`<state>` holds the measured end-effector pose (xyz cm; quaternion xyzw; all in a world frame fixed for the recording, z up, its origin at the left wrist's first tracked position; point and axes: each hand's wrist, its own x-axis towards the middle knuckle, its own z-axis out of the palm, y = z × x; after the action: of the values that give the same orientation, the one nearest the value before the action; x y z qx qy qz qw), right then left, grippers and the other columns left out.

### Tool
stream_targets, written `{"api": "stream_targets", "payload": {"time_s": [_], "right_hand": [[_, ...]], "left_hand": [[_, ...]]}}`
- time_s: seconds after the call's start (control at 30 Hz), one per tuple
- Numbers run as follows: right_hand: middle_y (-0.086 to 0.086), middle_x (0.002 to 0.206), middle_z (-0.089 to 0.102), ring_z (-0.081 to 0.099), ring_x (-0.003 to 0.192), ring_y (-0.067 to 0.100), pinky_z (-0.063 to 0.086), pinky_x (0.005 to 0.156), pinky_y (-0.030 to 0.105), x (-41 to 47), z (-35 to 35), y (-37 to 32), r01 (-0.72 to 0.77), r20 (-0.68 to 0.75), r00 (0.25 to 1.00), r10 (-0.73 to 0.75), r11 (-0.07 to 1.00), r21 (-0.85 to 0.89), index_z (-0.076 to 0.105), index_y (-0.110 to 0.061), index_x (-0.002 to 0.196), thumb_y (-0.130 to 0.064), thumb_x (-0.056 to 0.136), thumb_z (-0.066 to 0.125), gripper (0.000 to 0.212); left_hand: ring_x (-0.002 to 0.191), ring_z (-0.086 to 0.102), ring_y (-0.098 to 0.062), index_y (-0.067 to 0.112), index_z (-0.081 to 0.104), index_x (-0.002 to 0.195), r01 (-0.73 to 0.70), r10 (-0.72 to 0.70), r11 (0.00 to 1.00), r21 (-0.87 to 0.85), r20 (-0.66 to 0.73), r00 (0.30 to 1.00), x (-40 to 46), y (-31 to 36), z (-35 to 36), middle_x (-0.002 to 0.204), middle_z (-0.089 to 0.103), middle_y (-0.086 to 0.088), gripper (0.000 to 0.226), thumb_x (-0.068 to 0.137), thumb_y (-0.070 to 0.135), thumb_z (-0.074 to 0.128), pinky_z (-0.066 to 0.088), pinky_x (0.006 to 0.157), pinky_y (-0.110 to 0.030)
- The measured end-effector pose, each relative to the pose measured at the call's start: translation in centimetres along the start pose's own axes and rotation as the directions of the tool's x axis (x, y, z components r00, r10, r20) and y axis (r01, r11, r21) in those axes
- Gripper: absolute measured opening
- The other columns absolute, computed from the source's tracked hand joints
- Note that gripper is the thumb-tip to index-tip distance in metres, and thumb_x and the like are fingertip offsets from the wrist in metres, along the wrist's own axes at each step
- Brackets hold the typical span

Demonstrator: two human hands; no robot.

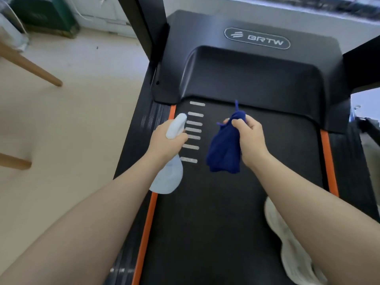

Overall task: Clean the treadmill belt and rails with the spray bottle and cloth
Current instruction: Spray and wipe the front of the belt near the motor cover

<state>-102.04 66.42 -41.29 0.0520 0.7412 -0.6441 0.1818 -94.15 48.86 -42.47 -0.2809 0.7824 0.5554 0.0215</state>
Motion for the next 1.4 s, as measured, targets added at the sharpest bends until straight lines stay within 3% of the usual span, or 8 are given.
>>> {"api": "stream_targets", "payload": {"time_s": [0.17, 0.37, 0.47, 0.67, 0.93, 1.07, 1.27, 1.4], "right_hand": [[-0.004, 0.065, 0.040, 0.034, 0.060, 0.012, 0.028, 0.057, 0.029, 7.7, -3.1, 1.3, 0.042, 0.080, 0.997, -0.021, 0.958, -0.283, 0.043, -0.011, 0.078, -0.020, 0.093, 0.046, 0.018], [0.003, 0.080, 0.059, 0.054, 0.074, 0.019, 0.046, 0.071, 0.034, 14.1, -6.7, 2.3, -0.223, 0.106, 0.968, 0.228, 0.973, -0.052, 0.053, -0.016, 0.090, -0.031, 0.096, 0.041, 0.020], [0.000, 0.076, 0.065, 0.061, 0.068, 0.017, 0.050, 0.070, 0.031, 16.1, -8.2, 2.7, -0.421, 0.174, 0.901, 0.397, 0.896, 0.140, 0.060, -0.017, 0.099, -0.033, 0.094, 0.042, 0.024], [0.000, 0.077, 0.066, 0.060, 0.069, 0.014, 0.048, 0.067, 0.029, 18.9, -11.4, 3.3, -0.590, 0.196, 0.798, 0.570, 0.805, 0.063, 0.065, -0.014, 0.089, -0.038, 0.095, 0.046, 0.031], [0.005, 0.083, 0.065, 0.059, 0.073, 0.018, 0.047, 0.069, 0.034, 18.9, -14.1, 4.2, -0.415, 0.266, 0.849, 0.457, 0.887, -0.200, 0.061, -0.012, 0.095, -0.029, 0.097, 0.043, 0.025], [0.008, 0.102, 0.064, 0.059, 0.094, 0.025, 0.046, 0.085, 0.040, 18.8, -13.9, 4.4, -0.288, 0.166, 0.907, 0.387, 0.857, -0.428, 0.057, -0.016, 0.101, -0.033, 0.097, 0.039, 0.025], [0.001, 0.098, 0.058, 0.053, 0.085, 0.014, 0.041, 0.068, 0.030, 18.4, -13.4, 4.4, -0.162, 0.168, 0.943, 0.289, 0.835, -0.526, 0.054, -0.017, 0.100, -0.030, 0.098, 0.036, 0.022], [-0.006, 0.089, 0.054, 0.048, 0.077, 0.007, 0.037, 0.062, 0.027, 17.8, -11.8, 4.9, -0.088, 0.179, 0.957, 0.228, 0.817, -0.570, 0.052, -0.015, 0.101, -0.029, 0.099, 0.034, 0.023]], "left_hand": [[0.091, 0.054, -0.022, 0.021, 0.058, 0.092, 0.130, -0.129, 0.992, 0.003, -0.067, 0.989, 4.0, 0.2, 3.3, 0.100, 0.058, -0.009, 0.013, 0.079, 0.022, 0.059, 0.046, 0.081, -0.036], [0.081, 0.058, -0.007, 0.025, 0.059, 0.103, 0.213, -0.223, 0.964, -0.161, -0.042, 0.974, 7.0, 1.3, 7.2, 0.089, 0.059, 0.010, 0.025, 0.087, 0.007, 0.053, 0.046, 0.056, -0.012], [0.091, 0.060, -0.015, 0.016, 0.065, 0.107, 0.260, -0.272, 0.952, -0.161, -0.060, 0.960, 8.3, 1.6, 8.9, 0.097, 0.065, 0.002, 0.029, 0.082, 0.005, 0.055, 0.049, 0.074, -0.028], [0.080, 0.058, -0.034, -0.003, 0.058, 0.094, 0.365, -0.351, 0.930, 0.041, -0.196, 0.916, 9.1, 1.0, 11.6, 0.082, 0.059, -0.014, 0.022, 0.082, 0.016, 0.058, 0.050, 0.071, -0.043], [0.062, 0.070, -0.016, 0.017, 0.059, 0.107, 0.397, -0.398, 0.917, 0.037, 0.035, 0.917, 6.7, 2.4, 14.8, 0.084, 0.063, -0.002, 0.030, 0.078, 0.011, 0.056, 0.048, 0.076, -0.030], [0.054, 0.066, -0.017, 0.009, 0.062, 0.086, 0.293, -0.297, 0.955, 0.048, 0.136, 0.945, 6.3, 3.0, 17.3, 0.075, 0.064, -0.003, 0.015, 0.072, 0.015, 0.059, 0.053, 0.075, -0.035], [0.051, 0.060, -0.016, 0.008, 0.057, 0.072, 0.366, -0.363, 0.929, 0.056, -0.066, 0.930, 5.8, 2.8, 17.1, 0.052, 0.058, -0.002, 0.021, 0.065, 0.027, 0.052, 0.049, 0.068, -0.033], [0.062, 0.067, -0.016, 0.009, 0.062, 0.091, 0.386, -0.395, 0.918, -0.087, -0.129, 0.910, 5.7, 1.3, 14.5, 0.083, 0.068, -0.009, 0.015, 0.078, 0.016, 0.058, 0.052, 0.082, -0.040]]}}
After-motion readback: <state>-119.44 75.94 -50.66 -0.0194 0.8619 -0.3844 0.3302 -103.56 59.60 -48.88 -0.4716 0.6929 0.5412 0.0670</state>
